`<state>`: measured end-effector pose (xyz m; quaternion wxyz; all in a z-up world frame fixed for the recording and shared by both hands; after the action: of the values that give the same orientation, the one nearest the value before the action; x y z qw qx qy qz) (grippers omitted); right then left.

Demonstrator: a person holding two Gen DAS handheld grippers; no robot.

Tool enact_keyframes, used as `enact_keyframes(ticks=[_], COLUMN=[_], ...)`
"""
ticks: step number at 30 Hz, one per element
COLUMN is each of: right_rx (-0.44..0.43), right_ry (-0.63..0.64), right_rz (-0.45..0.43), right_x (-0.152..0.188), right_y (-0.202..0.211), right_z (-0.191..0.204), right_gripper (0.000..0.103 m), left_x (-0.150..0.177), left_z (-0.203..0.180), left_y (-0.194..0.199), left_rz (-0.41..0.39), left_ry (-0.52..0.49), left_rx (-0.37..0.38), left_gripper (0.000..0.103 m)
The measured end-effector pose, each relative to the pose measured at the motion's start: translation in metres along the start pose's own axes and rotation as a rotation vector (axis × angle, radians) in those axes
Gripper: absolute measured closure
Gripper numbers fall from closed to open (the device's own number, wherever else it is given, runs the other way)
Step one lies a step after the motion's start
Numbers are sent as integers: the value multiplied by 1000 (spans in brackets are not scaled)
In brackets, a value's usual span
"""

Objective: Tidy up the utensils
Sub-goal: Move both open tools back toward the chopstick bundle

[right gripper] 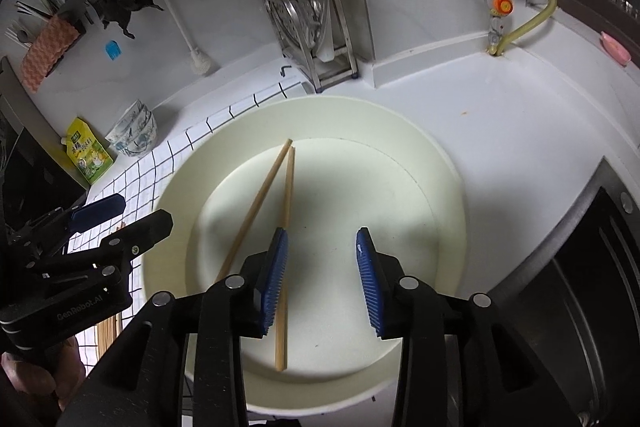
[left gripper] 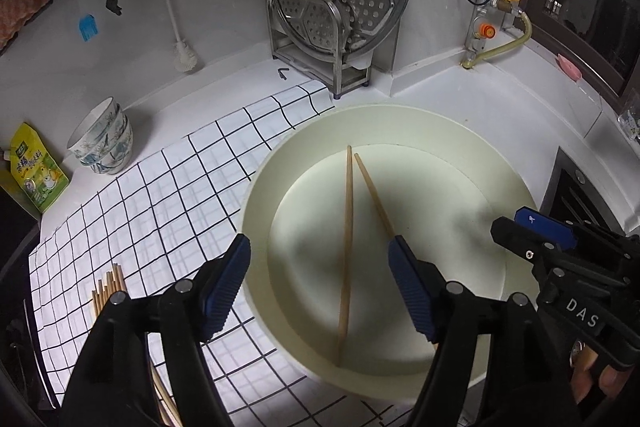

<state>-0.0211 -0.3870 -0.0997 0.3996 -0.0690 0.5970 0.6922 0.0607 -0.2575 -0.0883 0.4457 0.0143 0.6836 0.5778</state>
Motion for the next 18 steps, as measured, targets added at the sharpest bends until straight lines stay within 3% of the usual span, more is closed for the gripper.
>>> enact_keyframes(ticks=[10,18], right_rx=[3,-18], right_ry=[21,66], right_rz=[-44,-53], right_x=[2,7], right_y=[27,35], right_z=[19,50], right_gripper=[60,59], left_x=[4,15], left_z=[17,41], left_y=[32,53], left_rz=[-49,-76], left_ry=[20,51], left_rx=[-6,-27], left_gripper=[28,27])
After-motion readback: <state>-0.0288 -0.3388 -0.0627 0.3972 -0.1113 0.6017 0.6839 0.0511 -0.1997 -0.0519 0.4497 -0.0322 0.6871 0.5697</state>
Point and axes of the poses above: each gripper's, at about its wrist camera, not at the fingertips, and y roughly against the way its jaws point, z to its left, x to its underside, the point moved 7 cm from there along -y, roughly the way its jaws point, and after that the axes turned 4 degrees about -y, right-handed, at the moved point
